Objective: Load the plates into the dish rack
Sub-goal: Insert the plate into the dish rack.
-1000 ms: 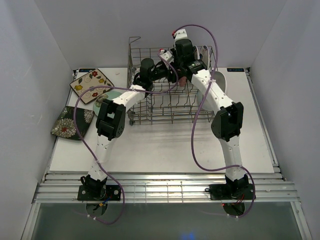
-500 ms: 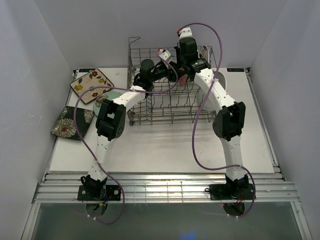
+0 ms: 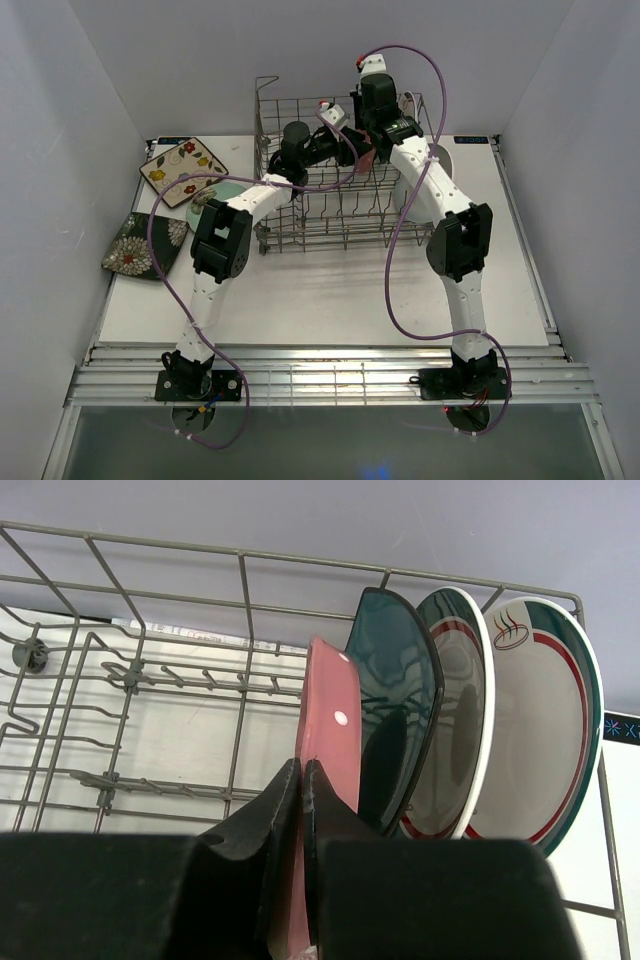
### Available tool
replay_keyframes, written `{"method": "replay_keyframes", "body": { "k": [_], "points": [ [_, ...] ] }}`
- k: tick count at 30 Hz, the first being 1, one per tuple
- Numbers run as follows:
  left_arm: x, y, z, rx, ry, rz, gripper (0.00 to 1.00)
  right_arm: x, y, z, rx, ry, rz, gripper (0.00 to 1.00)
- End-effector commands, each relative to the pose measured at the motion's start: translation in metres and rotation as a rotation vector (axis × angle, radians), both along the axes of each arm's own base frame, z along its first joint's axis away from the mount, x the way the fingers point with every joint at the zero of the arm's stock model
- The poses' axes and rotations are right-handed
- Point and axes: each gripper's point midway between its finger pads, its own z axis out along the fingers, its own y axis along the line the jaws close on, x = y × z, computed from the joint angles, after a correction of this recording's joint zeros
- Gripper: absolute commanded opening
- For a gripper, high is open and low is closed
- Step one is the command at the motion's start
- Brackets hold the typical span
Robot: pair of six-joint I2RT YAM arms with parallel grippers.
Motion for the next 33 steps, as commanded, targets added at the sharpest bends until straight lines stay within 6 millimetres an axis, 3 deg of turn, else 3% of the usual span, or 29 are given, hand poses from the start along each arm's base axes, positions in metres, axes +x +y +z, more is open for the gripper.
{"method": "replay_keyframes", "body": {
  "k": [1, 8, 12, 13, 14, 15, 18, 24, 33],
  "points": [
    [-0.015, -0.025, -0.106, 0.085, 0.146, -0.048, 0.48, 0.003, -0.026, 0.0, -0.004, 0.012, -0.058, 0.08],
    [-0.021, -0.029, -0.119, 0.106, 0.181, -0.069, 0.35, 0.002, -0.026, 0.005, 0.004, 0.002, -0.057, 0.08],
    [-0.027, -0.032, -0.126, 0.117, 0.193, -0.094, 0.33, 0.002, -0.026, 0.007, 0.007, -0.002, -0.057, 0.08],
    [-0.031, -0.033, -0.127, 0.116, 0.201, -0.114, 0.29, 0.002, -0.025, 0.007, 0.008, -0.002, -0.056, 0.08],
    [-0.032, -0.034, -0.129, 0.118, 0.207, -0.118, 0.16, 0.002, -0.024, 0.006, 0.01, 0.0, -0.052, 0.08],
    [-0.033, -0.034, -0.13, 0.119, 0.211, -0.121, 0.1, 0.002, -0.024, 0.004, 0.01, 0.003, -0.051, 0.08],
    [-0.031, -0.035, -0.129, 0.118, 0.219, -0.114, 0.0, 0.002, -0.024, 0.004, 0.016, -0.002, -0.052, 0.08],
    [-0.033, -0.039, -0.123, 0.114, 0.239, -0.142, 0.0, 0.002, -0.027, 0.002, 0.004, -0.001, -0.063, 0.08],
    [-0.025, -0.036, -0.112, 0.088, 0.26, -0.129, 0.0, 0.0, -0.028, 0.018, 0.008, -0.032, -0.061, 0.08]
  ]
}}
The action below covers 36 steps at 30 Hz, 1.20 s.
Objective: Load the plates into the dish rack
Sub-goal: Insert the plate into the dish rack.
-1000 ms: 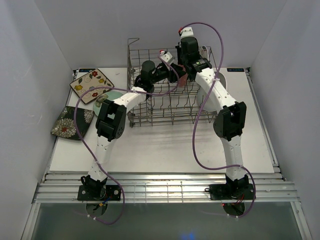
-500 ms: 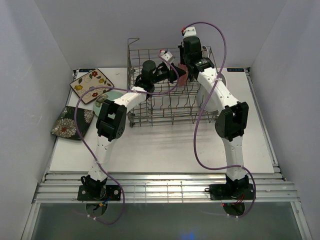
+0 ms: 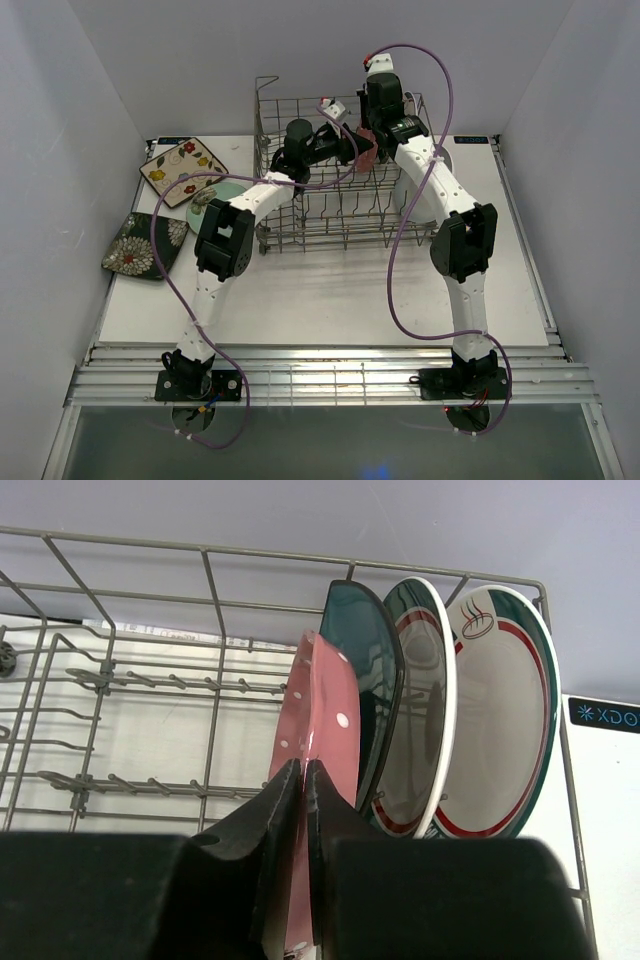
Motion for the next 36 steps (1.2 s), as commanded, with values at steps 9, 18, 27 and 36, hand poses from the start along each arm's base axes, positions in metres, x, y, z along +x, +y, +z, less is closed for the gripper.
{"method": "replay_keyframes", "body": {
  "k": [9, 18, 27, 36],
  "points": [
    [0.003, -0.018, -0.089, 0.062, 0.184, -0.061, 0.0, 0.005, -0.009, 0.023, 0.017, -0.066, -0.018, 0.26],
    [0.013, -0.015, -0.088, 0.062, 0.193, -0.036, 0.0, 0.005, -0.004, 0.03, 0.029, -0.083, 0.003, 0.38],
    [0.031, -0.006, -0.084, 0.044, 0.212, 0.023, 0.0, -0.018, -0.006, 0.057, 0.054, -0.122, 0.02, 0.4],
    [0.052, 0.003, -0.083, 0.01, 0.242, 0.077, 0.0, -0.042, -0.013, 0.06, 0.059, -0.137, 0.025, 0.31]
  ]
}}
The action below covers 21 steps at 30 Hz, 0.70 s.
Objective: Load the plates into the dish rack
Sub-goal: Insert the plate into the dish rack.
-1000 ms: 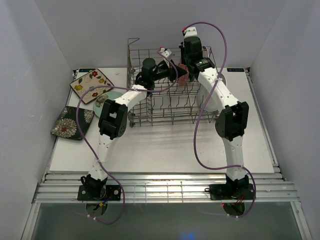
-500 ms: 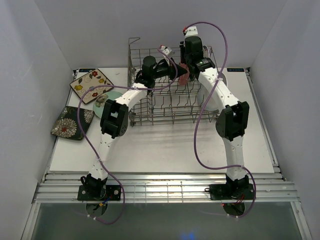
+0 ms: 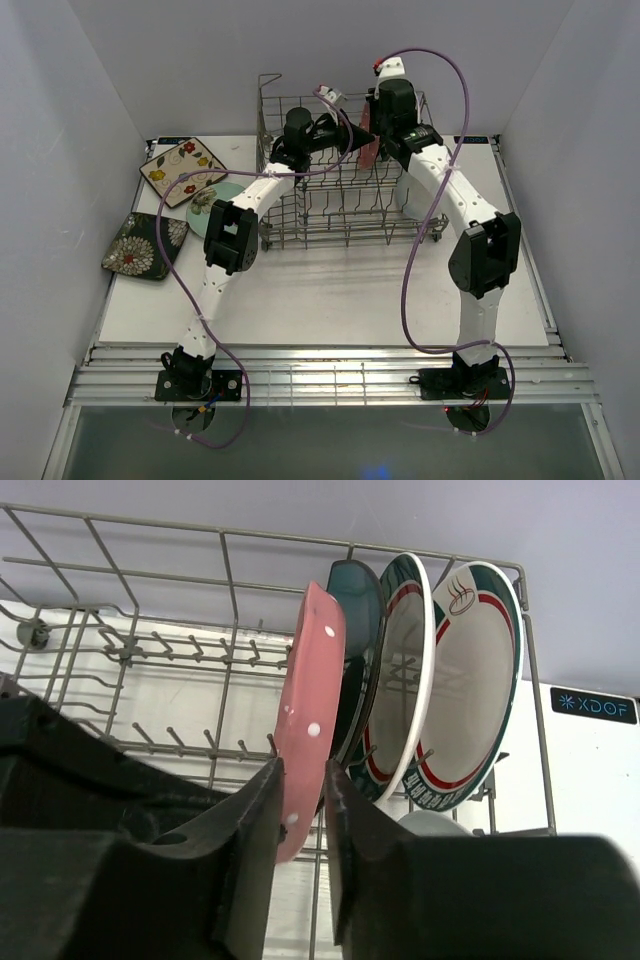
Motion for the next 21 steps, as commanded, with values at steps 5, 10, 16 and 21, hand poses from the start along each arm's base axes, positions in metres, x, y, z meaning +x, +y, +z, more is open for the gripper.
{"method": "replay_keyframes", "body": {
  "k": [5, 10, 16, 21],
  "points": [
    [0.041, 0.012, -0.095, 0.079, 0.126, 0.189, 0.0, -0.014, 0.004, 0.035, 0.049, -0.087, 0.032, 0.18],
    [0.05, 0.017, -0.1, 0.08, 0.145, 0.25, 0.0, -0.016, 0.008, 0.018, 0.047, -0.064, 0.041, 0.1],
    [0.067, 0.025, -0.106, 0.079, 0.165, 0.348, 0.0, -0.023, 0.009, 0.004, 0.071, -0.064, 0.049, 0.08],
    [0.074, 0.027, -0.109, 0.073, 0.168, 0.378, 0.0, -0.023, 0.005, -0.005, 0.066, -0.058, 0.024, 0.08]
  ]
}}
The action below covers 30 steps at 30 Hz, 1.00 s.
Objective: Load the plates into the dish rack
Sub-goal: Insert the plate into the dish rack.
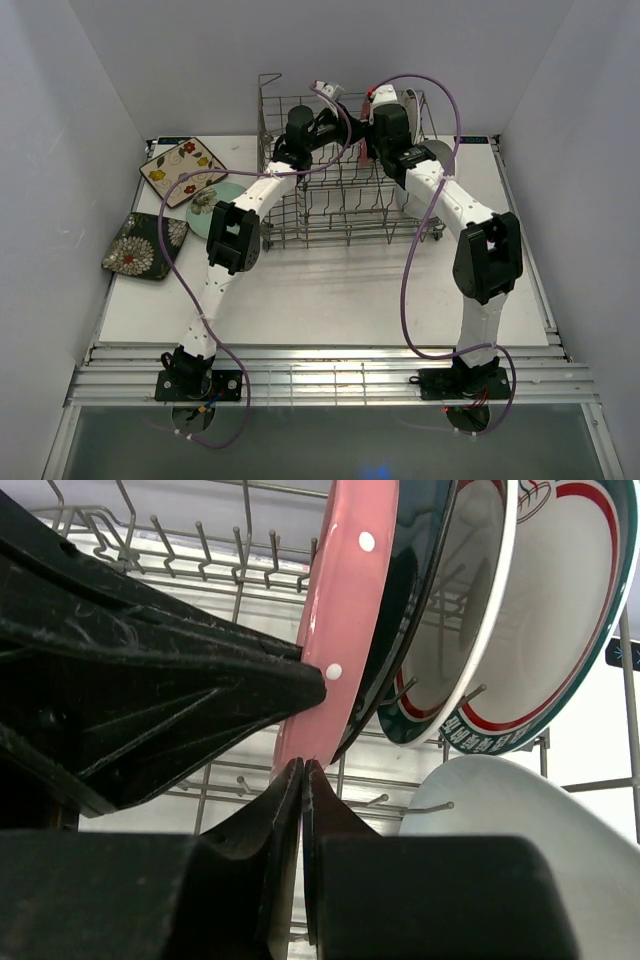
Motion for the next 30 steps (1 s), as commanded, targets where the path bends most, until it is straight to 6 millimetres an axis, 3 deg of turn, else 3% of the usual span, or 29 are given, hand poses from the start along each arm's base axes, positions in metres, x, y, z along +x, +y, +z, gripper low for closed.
{"method": "replay_keyframes", "body": {
  "k": [1, 8, 21, 30],
  "points": [
    [0.046, 0.021, -0.117, 0.124, 0.123, 0.231, 0.0, -0.002, -0.002, 0.055, 0.089, -0.138, -0.023, 0.08],
    [0.056, 0.024, -0.118, 0.128, 0.103, 0.274, 0.0, -0.015, -0.008, 0.058, 0.129, -0.187, -0.033, 0.08],
    [0.069, 0.035, -0.136, 0.171, 0.113, 0.36, 0.0, -0.015, -0.012, 0.056, 0.136, -0.206, -0.051, 0.08],
    [0.072, 0.035, -0.123, 0.161, 0.085, 0.367, 0.0, 0.007, -0.007, 0.049, 0.116, -0.218, -0.067, 0.08]
  ]
}}
